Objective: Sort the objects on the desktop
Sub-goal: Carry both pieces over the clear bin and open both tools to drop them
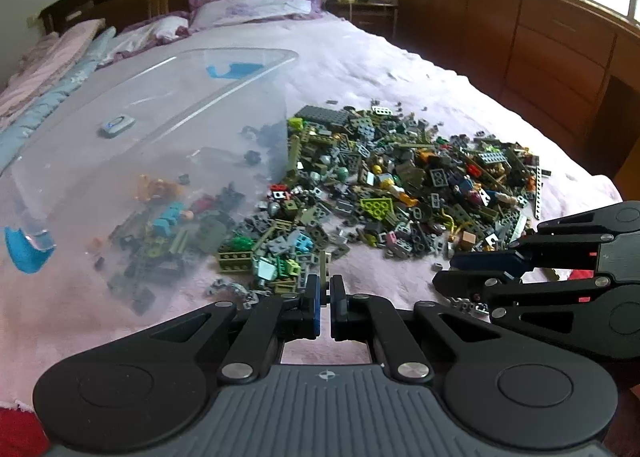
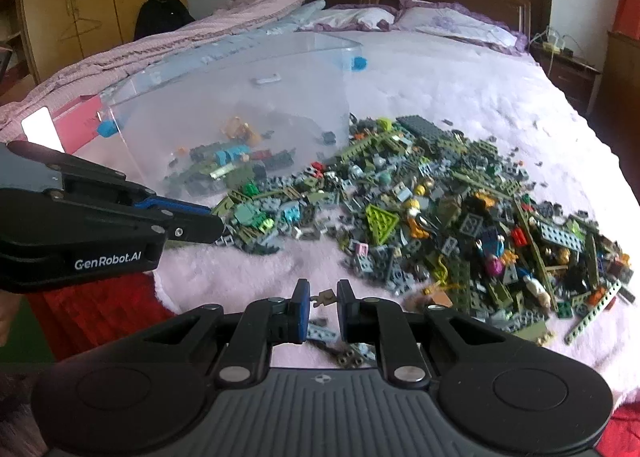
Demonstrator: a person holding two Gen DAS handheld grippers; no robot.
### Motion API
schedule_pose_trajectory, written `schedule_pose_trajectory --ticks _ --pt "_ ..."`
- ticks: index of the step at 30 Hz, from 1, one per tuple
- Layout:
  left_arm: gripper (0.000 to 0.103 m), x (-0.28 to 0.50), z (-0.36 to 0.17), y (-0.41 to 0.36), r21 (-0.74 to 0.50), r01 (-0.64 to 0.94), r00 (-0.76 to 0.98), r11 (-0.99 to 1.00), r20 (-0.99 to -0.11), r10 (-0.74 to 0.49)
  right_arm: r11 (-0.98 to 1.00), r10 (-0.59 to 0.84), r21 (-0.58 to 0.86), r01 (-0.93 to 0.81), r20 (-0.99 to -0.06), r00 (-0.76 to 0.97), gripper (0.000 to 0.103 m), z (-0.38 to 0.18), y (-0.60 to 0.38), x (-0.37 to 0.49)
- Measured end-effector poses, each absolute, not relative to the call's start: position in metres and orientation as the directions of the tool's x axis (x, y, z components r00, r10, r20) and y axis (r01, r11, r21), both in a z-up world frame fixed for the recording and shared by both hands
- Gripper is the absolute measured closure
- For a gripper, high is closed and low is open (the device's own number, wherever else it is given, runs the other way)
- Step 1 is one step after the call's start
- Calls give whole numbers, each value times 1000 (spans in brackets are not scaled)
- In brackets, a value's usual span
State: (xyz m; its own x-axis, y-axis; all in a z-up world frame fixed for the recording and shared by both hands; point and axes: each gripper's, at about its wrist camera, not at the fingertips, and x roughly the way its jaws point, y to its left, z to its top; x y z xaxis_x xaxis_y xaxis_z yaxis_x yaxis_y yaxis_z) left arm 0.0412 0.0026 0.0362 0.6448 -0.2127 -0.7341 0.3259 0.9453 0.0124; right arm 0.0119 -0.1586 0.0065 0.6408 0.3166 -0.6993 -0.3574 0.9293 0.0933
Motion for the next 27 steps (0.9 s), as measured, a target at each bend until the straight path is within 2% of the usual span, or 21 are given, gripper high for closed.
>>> schedule_pose_trajectory --ticks 12,27 --pt "97 52 75 17 32 268 711 963 -681 -175 895 365 44 -444 -646 671 88 49 -134 37" --pt "96 99 121 69 36 70 791 997 -611 -33 834 451 -11 -551 -559 695 88 111 -91 104"
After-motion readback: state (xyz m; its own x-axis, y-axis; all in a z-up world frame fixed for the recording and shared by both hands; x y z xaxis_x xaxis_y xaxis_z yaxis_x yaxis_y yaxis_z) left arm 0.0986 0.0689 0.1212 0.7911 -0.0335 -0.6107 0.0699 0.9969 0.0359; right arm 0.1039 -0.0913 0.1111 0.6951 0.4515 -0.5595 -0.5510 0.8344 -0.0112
